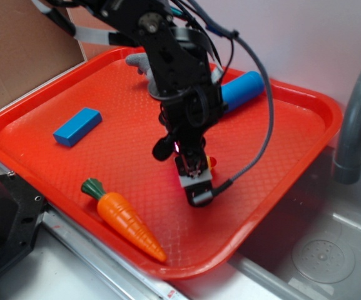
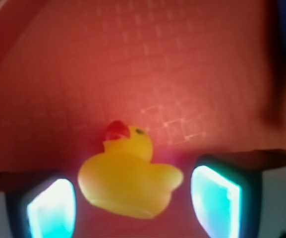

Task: Grab the yellow duck.

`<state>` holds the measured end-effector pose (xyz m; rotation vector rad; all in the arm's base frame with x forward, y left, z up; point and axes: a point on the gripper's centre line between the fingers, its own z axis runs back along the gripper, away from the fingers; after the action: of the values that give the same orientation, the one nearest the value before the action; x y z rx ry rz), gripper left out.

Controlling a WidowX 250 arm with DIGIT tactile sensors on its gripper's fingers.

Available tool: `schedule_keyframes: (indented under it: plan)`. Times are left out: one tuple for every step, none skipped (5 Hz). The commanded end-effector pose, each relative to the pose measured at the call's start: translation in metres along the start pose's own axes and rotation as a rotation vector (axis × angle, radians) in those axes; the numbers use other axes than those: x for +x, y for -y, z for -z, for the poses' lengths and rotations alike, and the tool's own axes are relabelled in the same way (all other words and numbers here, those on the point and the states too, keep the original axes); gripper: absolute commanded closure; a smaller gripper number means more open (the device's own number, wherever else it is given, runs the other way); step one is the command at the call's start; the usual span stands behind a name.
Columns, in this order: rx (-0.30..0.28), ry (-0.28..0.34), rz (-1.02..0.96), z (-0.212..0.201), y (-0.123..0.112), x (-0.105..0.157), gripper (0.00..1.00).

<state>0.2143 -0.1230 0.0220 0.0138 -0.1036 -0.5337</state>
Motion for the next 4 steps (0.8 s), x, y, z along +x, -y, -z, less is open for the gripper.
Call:
schedule_keyframes:
  plan:
    - [-0.005,0.037,-0.046,-0.002,-0.002,0.008,1.0]
    - [-0.008,0.038,-0.074,-0.005,-0.008,0.008,1.0]
    - [-0.058,-0.001,-0.165,-0.029,-0.026,-0.002,1.0]
    - [-0.113,0.026,-0.384,-0.079,-0.054,-0.026,1.0]
